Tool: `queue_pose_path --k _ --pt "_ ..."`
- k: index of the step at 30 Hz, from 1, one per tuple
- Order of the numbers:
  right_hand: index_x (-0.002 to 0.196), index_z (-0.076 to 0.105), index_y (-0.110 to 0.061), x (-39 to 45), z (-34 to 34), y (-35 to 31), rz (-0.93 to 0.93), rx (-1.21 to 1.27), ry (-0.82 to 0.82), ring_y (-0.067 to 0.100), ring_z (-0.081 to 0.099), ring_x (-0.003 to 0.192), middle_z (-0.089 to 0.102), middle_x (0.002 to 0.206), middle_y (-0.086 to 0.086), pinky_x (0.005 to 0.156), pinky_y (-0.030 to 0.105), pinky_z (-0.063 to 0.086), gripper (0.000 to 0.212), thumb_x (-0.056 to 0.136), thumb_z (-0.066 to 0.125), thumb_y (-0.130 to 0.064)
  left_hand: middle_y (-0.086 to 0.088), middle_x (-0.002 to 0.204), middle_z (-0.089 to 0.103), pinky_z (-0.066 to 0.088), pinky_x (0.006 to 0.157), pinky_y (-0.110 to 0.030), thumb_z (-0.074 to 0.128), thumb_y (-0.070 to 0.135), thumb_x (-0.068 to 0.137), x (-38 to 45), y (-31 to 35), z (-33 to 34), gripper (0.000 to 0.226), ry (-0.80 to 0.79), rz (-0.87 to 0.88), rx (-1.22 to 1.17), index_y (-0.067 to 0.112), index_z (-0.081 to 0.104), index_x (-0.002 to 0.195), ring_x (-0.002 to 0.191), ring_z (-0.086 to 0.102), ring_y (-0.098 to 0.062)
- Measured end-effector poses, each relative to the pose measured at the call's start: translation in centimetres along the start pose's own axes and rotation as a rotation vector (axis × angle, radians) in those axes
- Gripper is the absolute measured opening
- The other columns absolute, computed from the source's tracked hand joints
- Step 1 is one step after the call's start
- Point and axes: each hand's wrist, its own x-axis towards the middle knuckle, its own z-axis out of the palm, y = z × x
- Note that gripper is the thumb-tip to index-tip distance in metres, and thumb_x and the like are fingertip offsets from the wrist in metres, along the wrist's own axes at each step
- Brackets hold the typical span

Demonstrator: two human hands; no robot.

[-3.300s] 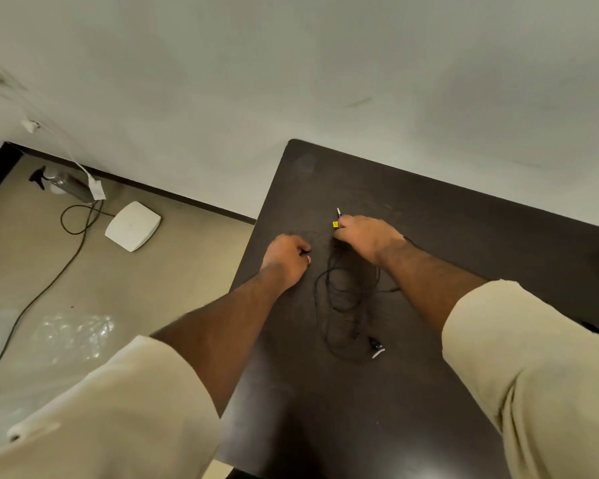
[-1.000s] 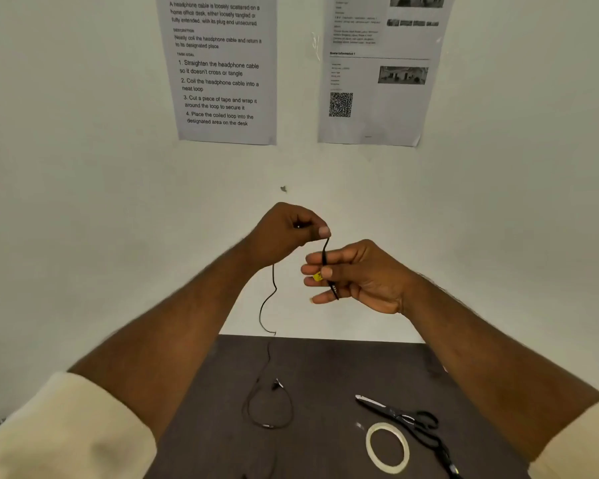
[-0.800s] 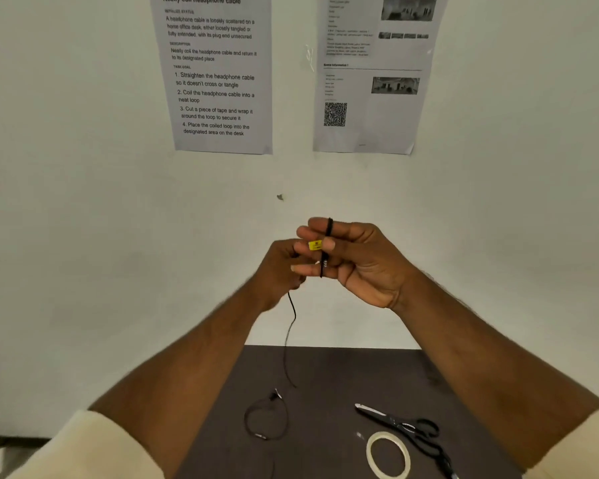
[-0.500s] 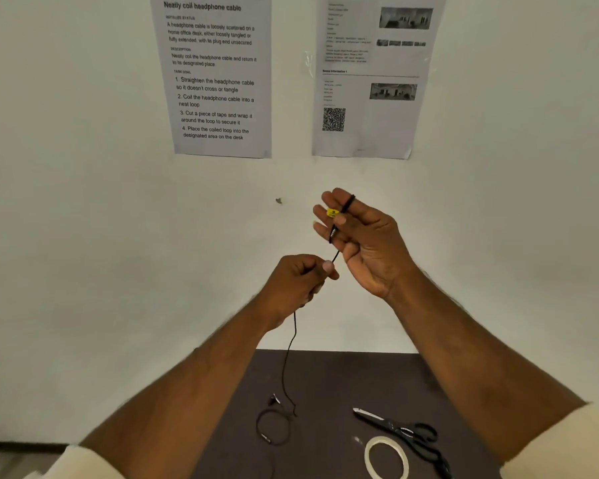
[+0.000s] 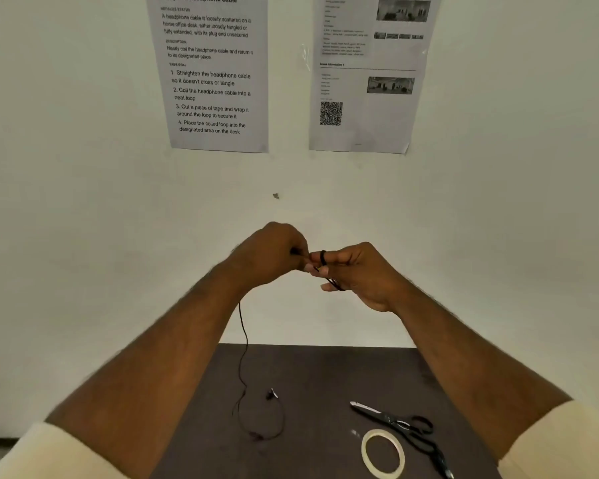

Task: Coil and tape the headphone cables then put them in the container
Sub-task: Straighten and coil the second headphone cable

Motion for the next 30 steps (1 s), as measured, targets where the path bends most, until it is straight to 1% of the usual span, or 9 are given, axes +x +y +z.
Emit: queue_pose_path --k 4,8,12,18,21,23,26,28,30 --pt "0.109 0.071 -0.009 -0.5 0.2 0.0 0.090 0.041 -0.015 0.020 0.066 0.108 0.071 0.112 0.005 0.091 0.046 0.054 0.022 0.088 0.065 -0.007 0.009 0.074 0.057 0.044 0.068 -0.025 0.079 0.023 0.076 0.6 0.8 -1.8 0.012 0.073 0.122 -0.045 0.012 0.075 0.081 0.074 0.056 -0.008" --pt "0.112 0.067 -0.005 -0.9 1.1 -0.6 0.166 0.144 -0.156 0.026 0.066 0.109 0.069 0.115 0.012 0.092 0.053 0.052 0.025 0.088 0.062 -0.005 0.004 0.073 0.060 0.044 0.067 -0.018 0.081 0.014 0.073 1.0 1.1 -1.9 0.006 0.036 0.251 -0.227 0.014 0.075 0.076 0.069 0.056 -0.004" --pt "0.108 0.068 -0.002 -1.5 1.7 -2.4 0.125 0.348 -0.250 0.033 0.065 0.108 0.070 0.112 0.015 0.084 0.054 0.055 0.028 0.081 0.062 -0.005 0.007 0.073 0.068 0.051 0.069 -0.022 0.074 0.004 0.079 0.7 1.2 -1.2 0.011 0.103 0.199 -0.567 0.014 0.072 0.074 0.072 0.063 -0.005" --pt "0.100 0.074 -0.009 -0.9 2.7 -4.6 -0.061 0.601 -0.139 0.027 0.070 0.100 0.072 0.107 0.011 0.082 0.055 0.055 0.025 0.081 0.058 -0.004 0.005 0.074 0.069 0.050 0.058 -0.028 0.056 -0.005 0.084 -0.1 0.6 1.8 0.032 0.214 0.052 -1.055 0.022 0.070 0.077 0.072 0.061 -0.020" --pt "0.101 0.073 -0.008 -0.4 3.2 -4.9 -0.073 0.649 -0.065 0.029 0.069 0.100 0.072 0.108 0.013 0.079 0.053 0.057 0.024 0.080 0.060 -0.005 0.004 0.082 0.071 0.056 0.056 -0.029 0.047 -0.007 0.093 -0.2 1.2 3.0 0.040 0.283 -0.067 -1.287 0.021 0.069 0.073 0.076 0.066 -0.018" --pt "0.105 0.069 -0.006 -0.3 3.3 -4.8 -0.059 0.652 -0.026 0.030 0.069 0.101 0.071 0.108 0.014 0.079 0.052 0.057 0.026 0.080 0.061 -0.005 0.004 0.075 0.069 0.052 0.053 -0.026 0.044 -0.006 0.095 -0.3 1.1 3.3 0.044 0.278 -0.091 -1.313 0.023 0.071 0.075 0.070 0.064 -0.015" --pt "0.108 0.067 -0.004 -0.1 3.4 -5.0 -0.072 0.675 0.004 0.030 0.069 0.099 0.071 0.108 0.014 0.081 0.053 0.056 0.029 0.079 0.061 -0.005 -0.002 0.060 0.054 0.034 0.045 -0.022 0.042 -0.006 0.094 -0.6 0.9 4.1 0.043 0.249 -0.114 -1.249 0.019 0.067 0.070 0.052 0.040 -0.015" --pt "0.107 0.066 -0.005 0.2 3.1 -5.5 -0.115 0.711 0.050 0.029 0.070 0.099 0.072 0.106 0.011 0.083 0.051 0.056 0.028 0.080 0.060 -0.005 -0.007 0.063 0.050 0.030 0.044 -0.022 0.048 0.002 0.097 -1.0 1.0 5.0 0.037 0.236 -0.171 -1.207 0.016 0.068 0.069 0.049 0.034 -0.014" --pt "0.108 0.066 -0.007 0.7 2.4 -5.7 -0.175 0.716 0.124 0.029 0.068 0.102 0.072 0.108 0.009 0.088 0.048 0.055 0.025 0.085 0.058 -0.002 -0.006 0.065 0.051 0.029 0.045 -0.023 0.056 0.015 0.097 -1.6 1.1 5.8 0.022 0.199 -0.196 -1.135 0.012 0.072 0.081 0.047 0.035 -0.013"
